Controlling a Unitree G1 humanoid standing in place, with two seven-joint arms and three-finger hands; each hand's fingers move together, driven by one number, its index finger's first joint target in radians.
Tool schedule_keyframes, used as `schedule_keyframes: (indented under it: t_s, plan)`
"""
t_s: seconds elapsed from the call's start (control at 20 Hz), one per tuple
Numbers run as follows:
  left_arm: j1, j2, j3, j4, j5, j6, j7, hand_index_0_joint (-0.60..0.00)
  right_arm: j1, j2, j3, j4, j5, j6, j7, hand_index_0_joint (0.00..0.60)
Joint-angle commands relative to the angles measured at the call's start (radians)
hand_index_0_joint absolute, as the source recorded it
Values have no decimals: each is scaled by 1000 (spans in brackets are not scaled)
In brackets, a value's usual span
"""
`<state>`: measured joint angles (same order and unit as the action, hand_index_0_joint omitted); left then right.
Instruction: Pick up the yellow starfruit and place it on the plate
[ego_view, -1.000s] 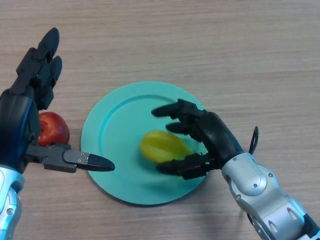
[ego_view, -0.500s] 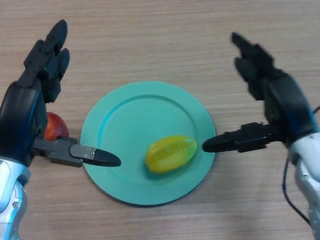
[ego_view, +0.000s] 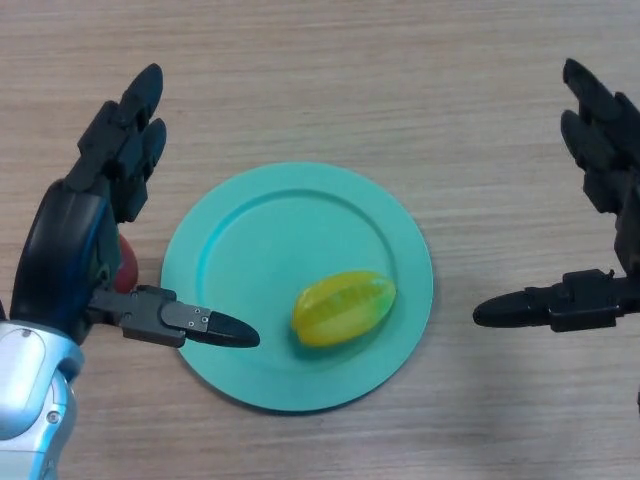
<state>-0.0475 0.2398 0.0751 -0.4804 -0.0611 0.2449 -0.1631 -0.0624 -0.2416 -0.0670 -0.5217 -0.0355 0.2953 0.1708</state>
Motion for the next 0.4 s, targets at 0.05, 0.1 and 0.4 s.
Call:
schedule_keyframes:
  t_s: [0.05,0.1,0.4]
  plan:
    - [-36,25,41,-58,-11,-97,22,0,-23,-20,-19,-56,19,-87,-9,0]
    - [-37,27,47,-61,-11,-93,21,0,-23,-19,-14,-57,15,-80,-2,0]
    - [-10,24,55,-79,24,-125,30,0,-14,-15,0,-65,-14,-90,25,0]
